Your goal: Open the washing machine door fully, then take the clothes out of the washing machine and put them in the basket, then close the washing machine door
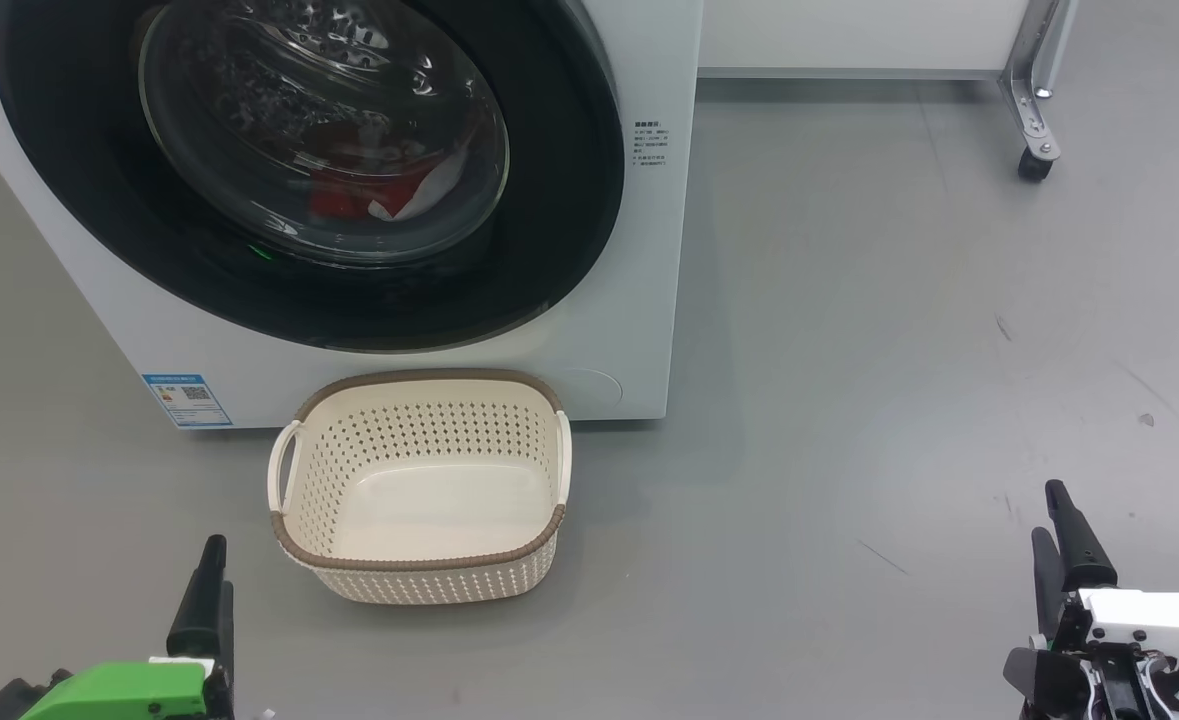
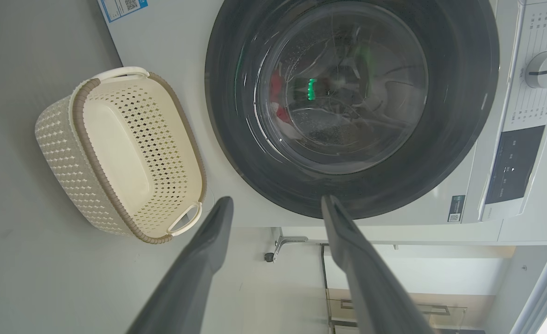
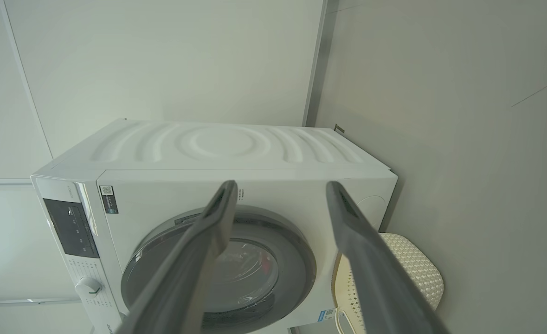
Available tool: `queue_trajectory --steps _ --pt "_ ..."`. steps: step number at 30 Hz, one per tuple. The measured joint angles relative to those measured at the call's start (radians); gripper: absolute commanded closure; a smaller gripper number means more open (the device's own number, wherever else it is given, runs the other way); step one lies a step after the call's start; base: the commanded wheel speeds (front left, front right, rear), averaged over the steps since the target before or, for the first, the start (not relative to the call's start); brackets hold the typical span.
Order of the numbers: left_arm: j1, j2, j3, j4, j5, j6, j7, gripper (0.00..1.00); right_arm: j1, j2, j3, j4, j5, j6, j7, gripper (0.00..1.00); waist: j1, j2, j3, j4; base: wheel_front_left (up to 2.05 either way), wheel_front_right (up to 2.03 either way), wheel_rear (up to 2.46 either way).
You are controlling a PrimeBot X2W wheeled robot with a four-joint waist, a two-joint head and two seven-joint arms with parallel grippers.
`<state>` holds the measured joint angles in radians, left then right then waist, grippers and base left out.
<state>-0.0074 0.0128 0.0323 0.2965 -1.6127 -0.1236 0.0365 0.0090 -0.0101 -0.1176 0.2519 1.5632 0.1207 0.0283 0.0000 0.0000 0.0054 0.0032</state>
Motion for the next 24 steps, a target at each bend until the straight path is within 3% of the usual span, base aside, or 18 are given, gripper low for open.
queue_trajectory --steps 24 --pt "-0.049 0.002 -0.013 -0.057 0.096 0.0 -0.083 0.0 -0.004 -0.006 -0.029 -0.101 -0.105 0.0 -0.077 0.0 0.0 0.0001 -0.001 0.007 0.0 0.0 0.0"
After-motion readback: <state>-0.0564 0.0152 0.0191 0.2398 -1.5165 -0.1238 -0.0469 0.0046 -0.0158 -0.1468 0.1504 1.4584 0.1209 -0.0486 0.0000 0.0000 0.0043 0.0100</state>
